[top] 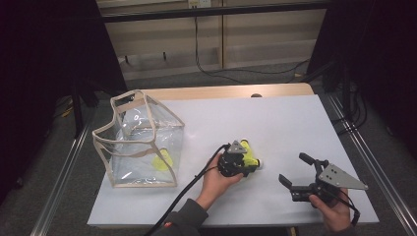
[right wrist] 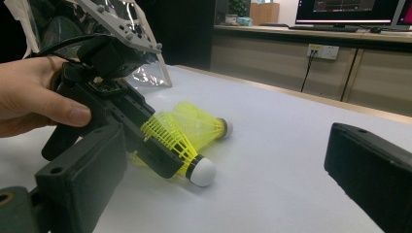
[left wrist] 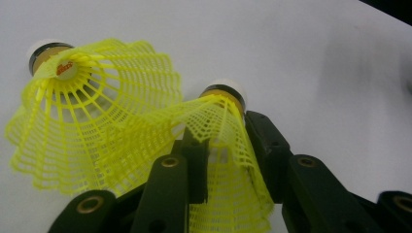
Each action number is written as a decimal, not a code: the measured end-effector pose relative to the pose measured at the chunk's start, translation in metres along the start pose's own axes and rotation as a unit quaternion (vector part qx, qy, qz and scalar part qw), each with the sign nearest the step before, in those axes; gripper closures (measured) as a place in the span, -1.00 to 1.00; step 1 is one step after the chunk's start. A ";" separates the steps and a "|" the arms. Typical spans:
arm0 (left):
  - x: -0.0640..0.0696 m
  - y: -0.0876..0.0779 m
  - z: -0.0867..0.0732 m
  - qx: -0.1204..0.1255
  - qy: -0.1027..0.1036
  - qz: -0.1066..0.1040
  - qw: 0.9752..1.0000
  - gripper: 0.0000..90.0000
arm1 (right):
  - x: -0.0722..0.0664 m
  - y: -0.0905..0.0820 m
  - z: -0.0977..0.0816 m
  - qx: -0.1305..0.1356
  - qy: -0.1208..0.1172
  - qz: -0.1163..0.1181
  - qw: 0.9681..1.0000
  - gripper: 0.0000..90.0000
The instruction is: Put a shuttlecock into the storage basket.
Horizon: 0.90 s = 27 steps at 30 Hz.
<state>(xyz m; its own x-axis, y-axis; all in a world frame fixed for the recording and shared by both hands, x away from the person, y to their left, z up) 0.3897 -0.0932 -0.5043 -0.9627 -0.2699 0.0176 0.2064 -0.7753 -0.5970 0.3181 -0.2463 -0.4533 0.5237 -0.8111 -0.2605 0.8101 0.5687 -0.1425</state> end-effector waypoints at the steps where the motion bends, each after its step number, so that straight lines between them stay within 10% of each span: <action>1: 0.001 -0.001 0.001 0.000 0.001 -0.002 1.000 0.64 | 0.000 0.000 0.000 -0.001 0.001 0.000 1.000 -0.97; 27: 0.007 -0.009 0.002 -0.005 -0.014 -0.024 1.000 0.91 | 0.002 -0.001 0.000 0.001 0.001 -0.002 1.000 -0.97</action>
<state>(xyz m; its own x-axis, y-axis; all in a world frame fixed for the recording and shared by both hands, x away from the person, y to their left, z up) 0.3818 -0.0896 -0.4971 -0.9662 -0.2481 0.0692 0.1577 -0.7822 -0.6027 0.3181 -0.2482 -0.4532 0.5205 -0.8130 -0.2610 0.8124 0.5656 -0.1415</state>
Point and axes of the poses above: each handheld gripper's, and its own axes: y roughly forward along the jaws, z roughly out of its top, x roughly to its right, the point moved 8 cm from there along y, roughly forward along the jaws, and after that the axes turned 15 degrees about y, right-handed, at the moved point
